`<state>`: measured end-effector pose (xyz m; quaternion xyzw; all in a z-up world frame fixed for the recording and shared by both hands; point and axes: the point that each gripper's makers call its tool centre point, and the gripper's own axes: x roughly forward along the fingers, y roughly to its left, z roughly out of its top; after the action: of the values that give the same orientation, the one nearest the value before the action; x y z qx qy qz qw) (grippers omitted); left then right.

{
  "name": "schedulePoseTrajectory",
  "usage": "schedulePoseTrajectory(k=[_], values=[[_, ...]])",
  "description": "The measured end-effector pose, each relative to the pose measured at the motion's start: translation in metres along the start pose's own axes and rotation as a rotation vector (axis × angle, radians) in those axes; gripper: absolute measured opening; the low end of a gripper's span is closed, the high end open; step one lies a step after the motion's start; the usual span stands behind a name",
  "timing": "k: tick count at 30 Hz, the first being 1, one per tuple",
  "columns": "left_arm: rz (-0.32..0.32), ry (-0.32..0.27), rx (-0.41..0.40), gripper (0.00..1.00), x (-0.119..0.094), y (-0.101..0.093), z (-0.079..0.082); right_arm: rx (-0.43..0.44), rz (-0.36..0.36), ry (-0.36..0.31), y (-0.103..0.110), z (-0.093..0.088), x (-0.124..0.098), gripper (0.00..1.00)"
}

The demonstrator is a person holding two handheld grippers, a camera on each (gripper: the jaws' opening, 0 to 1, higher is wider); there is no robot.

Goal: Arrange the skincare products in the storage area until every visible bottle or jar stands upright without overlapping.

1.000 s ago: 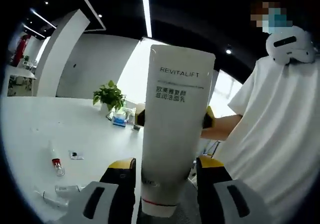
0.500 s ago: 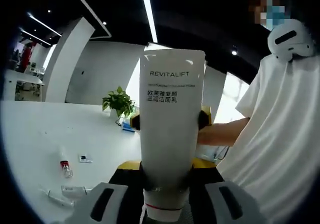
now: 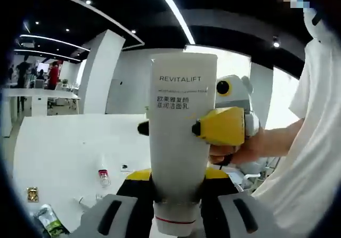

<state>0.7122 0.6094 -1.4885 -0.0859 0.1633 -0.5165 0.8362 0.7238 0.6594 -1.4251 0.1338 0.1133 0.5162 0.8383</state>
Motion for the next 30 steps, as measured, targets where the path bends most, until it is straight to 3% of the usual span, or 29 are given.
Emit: schedulePoseTrajectory(k=[4, 7, 10, 16, 22, 25, 30], values=[[0.074, 0.017, 0.044, 0.33, 0.002, 0.005, -0.004, -0.073, -0.069, 0.033, -0.003, -0.005, 0.003, 0.27], [0.126, 0.027, 0.082, 0.33, 0.001, 0.010, -0.006, -0.062, -0.099, 0.036, -0.006, -0.005, 0.004, 0.25], [0.215, 0.071, 0.135, 0.33, -0.002, 0.021, -0.012, 0.003, -0.136, 0.066, -0.013, -0.007, 0.004, 0.23], [0.265, 0.073, 0.094, 0.33, -0.005, 0.031, -0.018, 0.011, -0.196, 0.077, -0.020, -0.004, 0.000, 0.18], [0.284, 0.093, 0.109, 0.34, -0.004, 0.033, -0.025, 0.028, -0.250, 0.101, -0.026, -0.011, -0.003, 0.15], [0.315, 0.094, 0.144, 0.35, -0.005, 0.034, -0.027, 0.015, -0.234, 0.104, -0.020, -0.012, -0.003, 0.11], [0.301, 0.076, 0.151, 0.35, -0.005, 0.032, -0.027, -0.017, -0.213, 0.110, -0.018, -0.012, -0.004, 0.09]])
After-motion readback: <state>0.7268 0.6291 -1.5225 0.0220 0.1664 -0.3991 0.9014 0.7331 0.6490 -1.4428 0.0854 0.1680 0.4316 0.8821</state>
